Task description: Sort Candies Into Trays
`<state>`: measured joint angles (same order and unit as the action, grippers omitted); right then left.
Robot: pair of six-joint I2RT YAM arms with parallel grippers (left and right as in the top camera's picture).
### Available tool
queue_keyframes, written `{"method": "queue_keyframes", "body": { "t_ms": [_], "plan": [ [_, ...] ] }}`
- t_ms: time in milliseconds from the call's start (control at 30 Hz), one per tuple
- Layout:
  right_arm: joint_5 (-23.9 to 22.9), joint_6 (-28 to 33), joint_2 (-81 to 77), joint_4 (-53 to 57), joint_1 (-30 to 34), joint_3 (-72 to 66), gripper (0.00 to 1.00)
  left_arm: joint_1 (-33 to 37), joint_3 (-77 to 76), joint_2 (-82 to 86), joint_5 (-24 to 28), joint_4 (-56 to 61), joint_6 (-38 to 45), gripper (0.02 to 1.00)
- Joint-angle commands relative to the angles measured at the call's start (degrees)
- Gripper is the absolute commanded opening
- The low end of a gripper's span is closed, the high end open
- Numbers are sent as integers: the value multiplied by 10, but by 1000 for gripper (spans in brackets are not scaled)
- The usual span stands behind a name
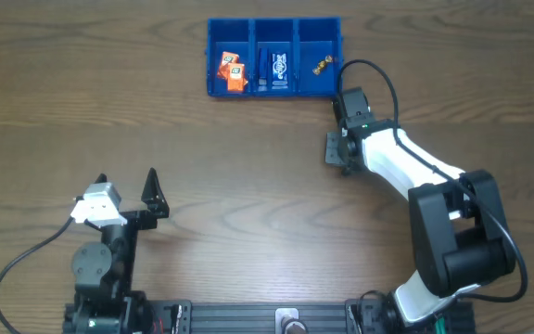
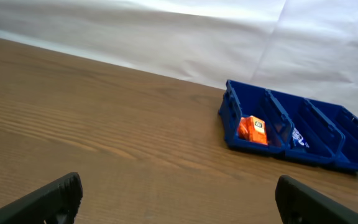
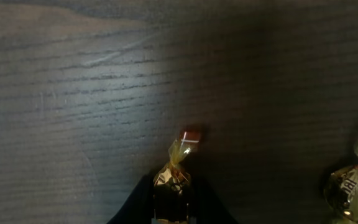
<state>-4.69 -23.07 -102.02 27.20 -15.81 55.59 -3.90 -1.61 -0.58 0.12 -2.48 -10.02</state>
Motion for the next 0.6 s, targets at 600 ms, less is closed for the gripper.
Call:
{"method": "queue_keyframes", "body": {
  "t_ms": [600],
  "plan": [
    [-56, 95, -96, 141, -24, 519, 117, 1, 13, 4, -5, -20, 10, 996]
  ]
}}
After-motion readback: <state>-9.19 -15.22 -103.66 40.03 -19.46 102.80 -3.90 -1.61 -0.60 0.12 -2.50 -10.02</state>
